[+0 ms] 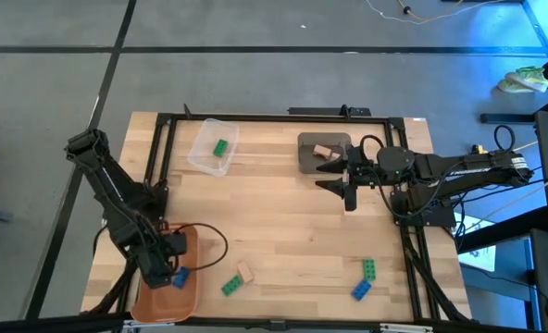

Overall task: Sort & place blocks by color
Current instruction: Put the blue game piece into the orange bin

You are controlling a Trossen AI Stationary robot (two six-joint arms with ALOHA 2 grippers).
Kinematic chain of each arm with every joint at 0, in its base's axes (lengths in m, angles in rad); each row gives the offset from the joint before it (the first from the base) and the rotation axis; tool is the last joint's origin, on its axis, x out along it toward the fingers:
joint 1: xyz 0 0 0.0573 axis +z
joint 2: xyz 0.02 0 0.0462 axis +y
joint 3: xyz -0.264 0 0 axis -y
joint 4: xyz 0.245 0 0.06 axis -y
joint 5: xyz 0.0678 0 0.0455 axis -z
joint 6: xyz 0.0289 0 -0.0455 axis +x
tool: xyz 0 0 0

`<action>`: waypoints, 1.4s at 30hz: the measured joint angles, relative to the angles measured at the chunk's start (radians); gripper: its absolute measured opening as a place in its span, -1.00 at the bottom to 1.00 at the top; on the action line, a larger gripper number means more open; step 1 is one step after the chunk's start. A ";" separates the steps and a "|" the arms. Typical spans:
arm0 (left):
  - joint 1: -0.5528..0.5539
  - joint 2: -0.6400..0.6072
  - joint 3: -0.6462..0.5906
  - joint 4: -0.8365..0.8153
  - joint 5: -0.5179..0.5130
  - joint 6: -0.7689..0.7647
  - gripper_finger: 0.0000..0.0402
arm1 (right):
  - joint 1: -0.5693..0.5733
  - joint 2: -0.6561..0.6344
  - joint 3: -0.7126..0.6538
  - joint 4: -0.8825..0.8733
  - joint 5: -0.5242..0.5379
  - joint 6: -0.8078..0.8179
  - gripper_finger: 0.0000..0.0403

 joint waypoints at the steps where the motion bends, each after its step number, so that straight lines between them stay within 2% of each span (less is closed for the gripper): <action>1: 0.000 0.000 0.000 0.002 0.016 0.000 -0.05 | 0.000 0.000 0.000 -0.001 0.000 0.000 0.18; 7: 0.028 -0.005 0.000 0.037 0.139 0.077 -0.05 | 0.000 0.000 0.000 -0.002 0.000 -0.022 0.18; 11: 0.065 -0.036 0.000 0.122 0.200 0.122 -0.04 | 0.000 0.000 0.000 -0.002 0.000 -0.023 0.18; 17: 0.197 -0.133 0.000 0.303 0.207 0.148 -0.03 | 0.000 0.000 0.000 -0.001 0.000 -0.023 0.18; 19: 0.262 -0.172 0.000 0.368 0.177 0.174 -0.03 | 0.000 0.000 0.000 0.001 0.000 -0.023 0.18; 23: 0.405 -0.255 0.000 0.548 0.045 0.271 -0.03 | 0.000 0.000 0.000 0.001 0.000 -0.023 0.18; 31: 0.685 -0.369 0.002 0.930 -0.143 0.602 -0.03 | 0.000 0.000 0.000 0.001 0.000 -0.023 0.18; 34: 0.739 -0.414 0.002 0.979 -0.198 0.736 -0.03 | 0.000 0.000 0.000 0.001 0.000 -0.018 0.18; 38: 0.779 -0.444 0.002 0.960 -0.243 0.958 -0.03 | 0.000 0.000 0.000 0.009 0.000 0.031 0.18; 42: 0.809 -0.441 0.001 0.935 -0.294 1.074 -0.03 | 0.000 -0.001 0.000 0.040 0.000 0.069 0.18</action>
